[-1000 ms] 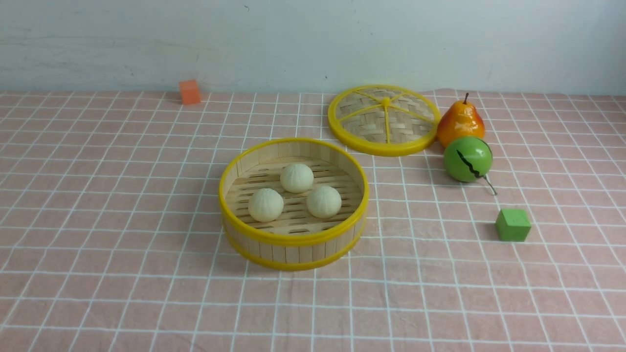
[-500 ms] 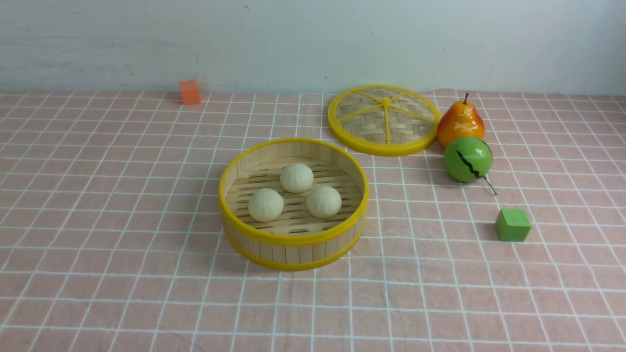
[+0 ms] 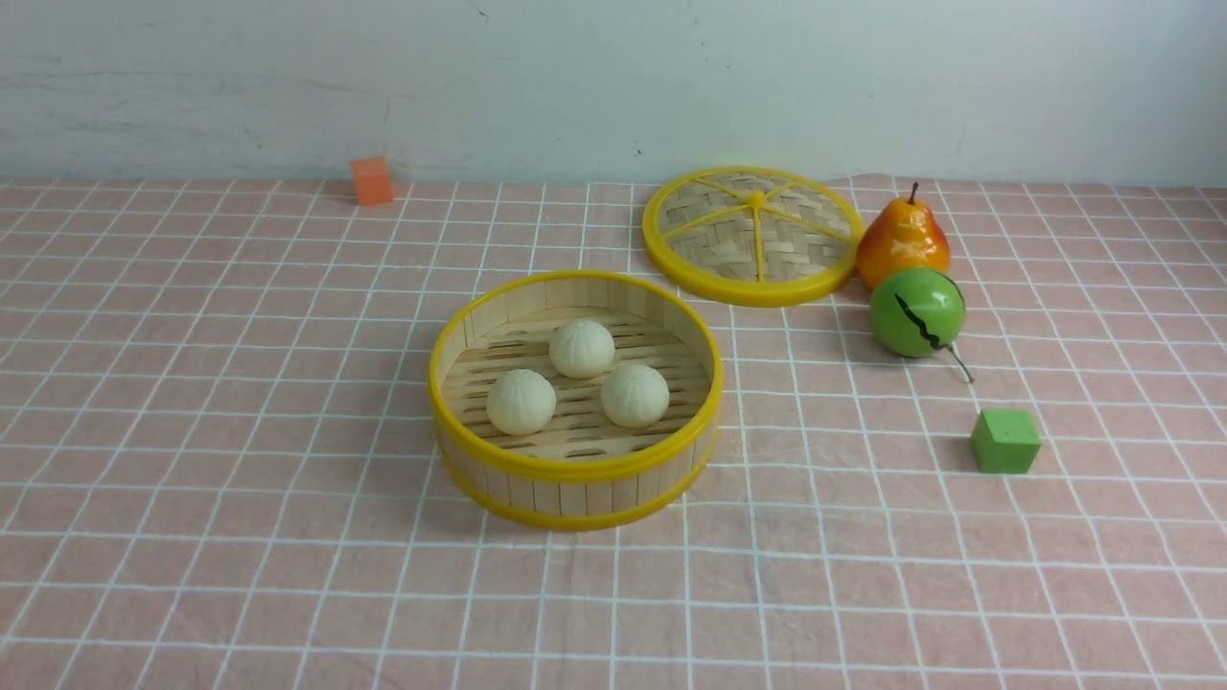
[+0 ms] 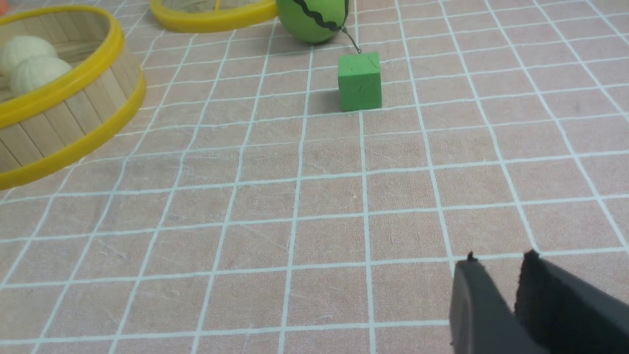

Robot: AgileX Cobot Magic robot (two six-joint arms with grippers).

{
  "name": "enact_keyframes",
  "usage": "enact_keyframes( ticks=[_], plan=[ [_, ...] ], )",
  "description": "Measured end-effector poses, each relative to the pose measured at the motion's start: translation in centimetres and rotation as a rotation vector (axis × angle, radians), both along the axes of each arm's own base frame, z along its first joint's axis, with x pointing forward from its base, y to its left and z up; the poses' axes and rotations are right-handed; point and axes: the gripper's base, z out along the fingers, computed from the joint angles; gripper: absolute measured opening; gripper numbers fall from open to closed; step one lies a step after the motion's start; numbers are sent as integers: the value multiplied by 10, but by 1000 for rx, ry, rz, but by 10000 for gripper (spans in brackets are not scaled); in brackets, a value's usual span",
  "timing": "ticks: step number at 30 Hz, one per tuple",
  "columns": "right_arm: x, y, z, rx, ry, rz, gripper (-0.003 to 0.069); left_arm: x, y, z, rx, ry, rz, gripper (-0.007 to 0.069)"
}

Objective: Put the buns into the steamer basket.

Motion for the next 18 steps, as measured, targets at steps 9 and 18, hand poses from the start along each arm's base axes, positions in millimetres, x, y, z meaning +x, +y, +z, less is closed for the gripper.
enact_keyframes(
  ticks=[9,18],
  plan=[
    [0,0,0,0,0,0,148,0,0,0,0,0,0,-11],
    [0,0,0,0,0,0,162,0,0,0,0,0,0,-3]
  ],
)
